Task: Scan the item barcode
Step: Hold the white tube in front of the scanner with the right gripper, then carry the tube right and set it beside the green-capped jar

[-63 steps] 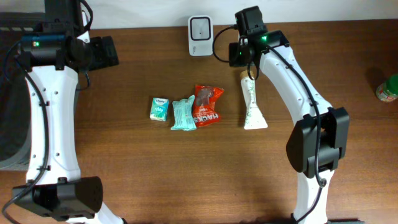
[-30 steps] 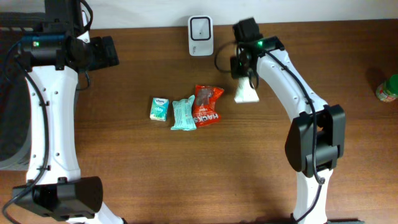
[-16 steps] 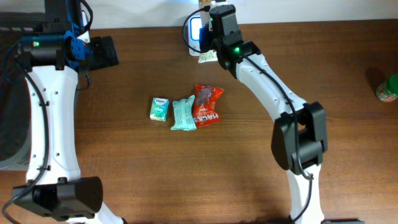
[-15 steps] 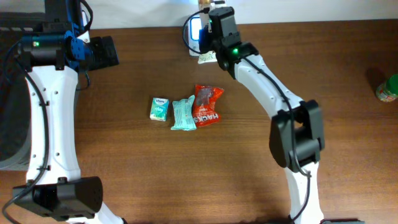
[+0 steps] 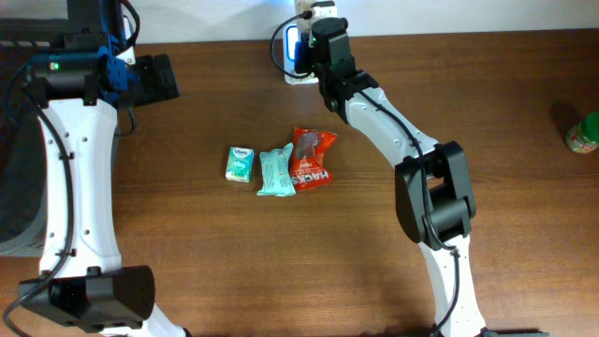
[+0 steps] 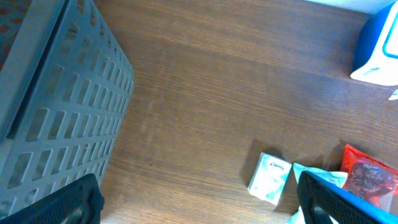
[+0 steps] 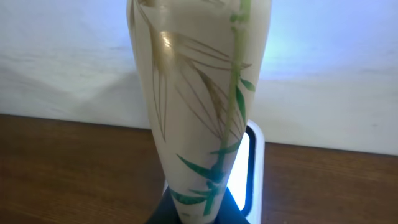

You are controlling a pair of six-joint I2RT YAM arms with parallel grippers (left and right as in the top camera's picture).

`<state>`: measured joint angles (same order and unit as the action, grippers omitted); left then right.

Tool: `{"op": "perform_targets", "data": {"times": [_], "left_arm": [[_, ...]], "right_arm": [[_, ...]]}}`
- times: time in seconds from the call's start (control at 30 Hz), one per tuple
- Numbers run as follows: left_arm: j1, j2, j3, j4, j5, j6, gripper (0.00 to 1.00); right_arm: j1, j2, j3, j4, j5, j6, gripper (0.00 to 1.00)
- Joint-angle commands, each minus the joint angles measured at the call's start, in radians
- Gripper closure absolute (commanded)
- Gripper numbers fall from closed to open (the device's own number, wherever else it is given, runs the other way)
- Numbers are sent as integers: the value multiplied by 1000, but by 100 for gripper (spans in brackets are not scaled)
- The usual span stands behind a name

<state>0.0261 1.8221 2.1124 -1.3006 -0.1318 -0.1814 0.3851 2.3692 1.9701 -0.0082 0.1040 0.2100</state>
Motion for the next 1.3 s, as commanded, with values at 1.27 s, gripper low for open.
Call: {"op": "perform_targets", "data": {"times": [1.27], "left_arm": [[0, -2, 14, -2, -7, -12, 1]], "right_arm": [[-1049, -174, 31, -949, 300, 409, 96]]}}
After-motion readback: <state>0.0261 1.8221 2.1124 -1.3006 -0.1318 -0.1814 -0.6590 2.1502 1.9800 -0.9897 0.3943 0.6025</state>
